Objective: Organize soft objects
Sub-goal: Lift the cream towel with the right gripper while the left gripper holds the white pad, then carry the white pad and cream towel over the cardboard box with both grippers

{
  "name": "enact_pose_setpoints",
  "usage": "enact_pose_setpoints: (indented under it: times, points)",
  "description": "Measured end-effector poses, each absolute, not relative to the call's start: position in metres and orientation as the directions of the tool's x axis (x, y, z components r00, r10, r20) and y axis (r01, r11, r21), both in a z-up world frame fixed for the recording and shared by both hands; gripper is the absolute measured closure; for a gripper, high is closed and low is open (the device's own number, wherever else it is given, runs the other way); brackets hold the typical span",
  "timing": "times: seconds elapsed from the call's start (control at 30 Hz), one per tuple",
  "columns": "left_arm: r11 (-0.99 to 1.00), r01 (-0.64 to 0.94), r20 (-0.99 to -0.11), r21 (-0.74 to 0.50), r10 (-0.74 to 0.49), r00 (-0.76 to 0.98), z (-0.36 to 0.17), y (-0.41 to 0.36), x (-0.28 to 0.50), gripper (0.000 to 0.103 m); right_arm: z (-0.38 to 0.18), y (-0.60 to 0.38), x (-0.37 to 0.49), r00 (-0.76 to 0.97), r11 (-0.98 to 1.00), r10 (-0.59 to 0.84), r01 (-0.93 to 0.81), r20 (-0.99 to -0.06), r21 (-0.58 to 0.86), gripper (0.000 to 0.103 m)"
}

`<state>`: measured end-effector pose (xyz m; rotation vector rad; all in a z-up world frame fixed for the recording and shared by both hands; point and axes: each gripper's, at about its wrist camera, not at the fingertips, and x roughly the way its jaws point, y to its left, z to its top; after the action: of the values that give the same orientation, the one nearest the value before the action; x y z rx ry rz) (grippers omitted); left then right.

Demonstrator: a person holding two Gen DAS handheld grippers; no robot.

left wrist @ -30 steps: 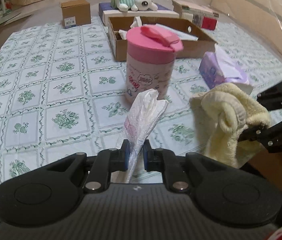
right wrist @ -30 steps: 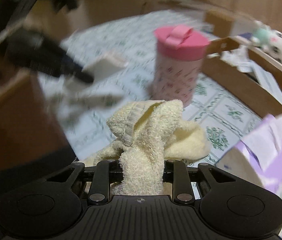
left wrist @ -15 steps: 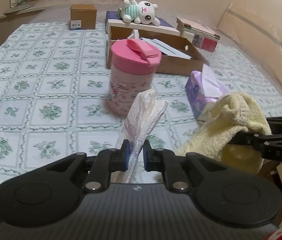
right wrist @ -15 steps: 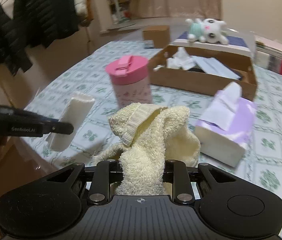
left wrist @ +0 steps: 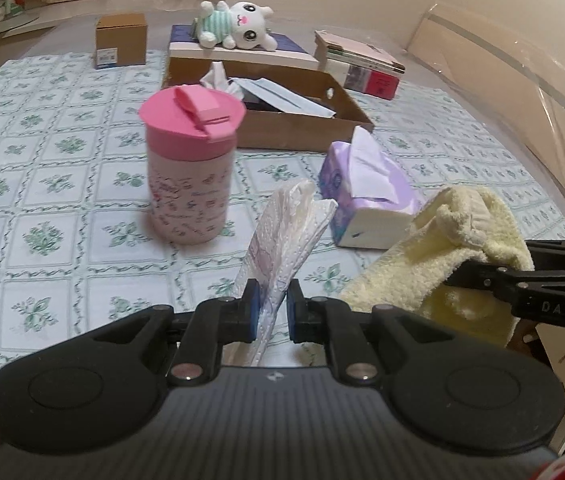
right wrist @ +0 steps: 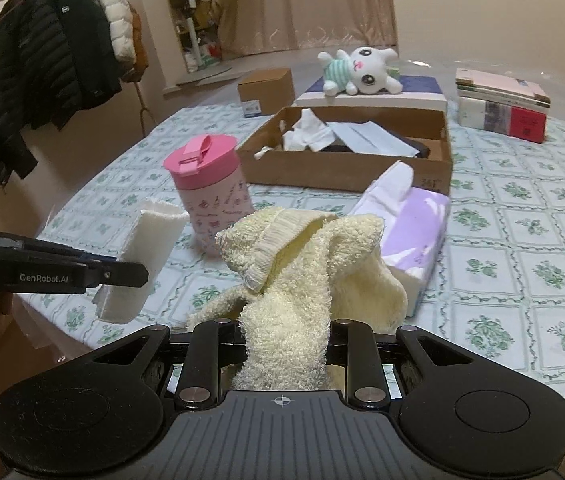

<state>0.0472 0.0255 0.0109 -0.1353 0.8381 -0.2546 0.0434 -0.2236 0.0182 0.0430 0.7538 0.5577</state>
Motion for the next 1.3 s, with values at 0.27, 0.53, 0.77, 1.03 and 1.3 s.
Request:
enact_pose_setpoints:
  times: [0.27, 0.53, 0.77, 1.03, 1.3]
  points:
    - [0.951, 0.194, -0.706, -0.24, -0.308, 0.637, 0.015, 0.01, 0.061, 0.091, 0.024, -0.243, 0.047, 0.629, 0.879, 0.461, -0.422, -0.627, 0.223, 0.078]
    - [0.937, 0.248, -0.687, -0.247, -0.35, 0.637, 0.029, -0.01, 0.087, 0.091, 0.038, -0.265, 0.054, 0.673, 0.903, 0.418, -0.38, -0.61, 0.2, 0.078]
    - [0.924, 0.307, -0.674, -0.229, -0.378, 0.635, 0.047, -0.028, 0.119, 0.091, 0.054, -0.283, 0.074, 0.704, 0.917, 0.377, -0.375, -0.601, 0.136, 0.078]
    - [0.901, 0.371, -0.651, -0.226, -0.423, 0.631, 0.083, -0.037, 0.164, 0.091, 0.08, -0.294, 0.11, 0.732, 0.914, 0.36, -0.402, -0.578, 0.059, 0.078]
    - [0.897, 0.394, -0.647, -0.202, -0.424, 0.634, 0.119, -0.031, 0.223, 0.091, 0.107, -0.291, 0.16, 0.74, 0.898, 0.369, -0.441, -0.562, 0.008, 0.078]
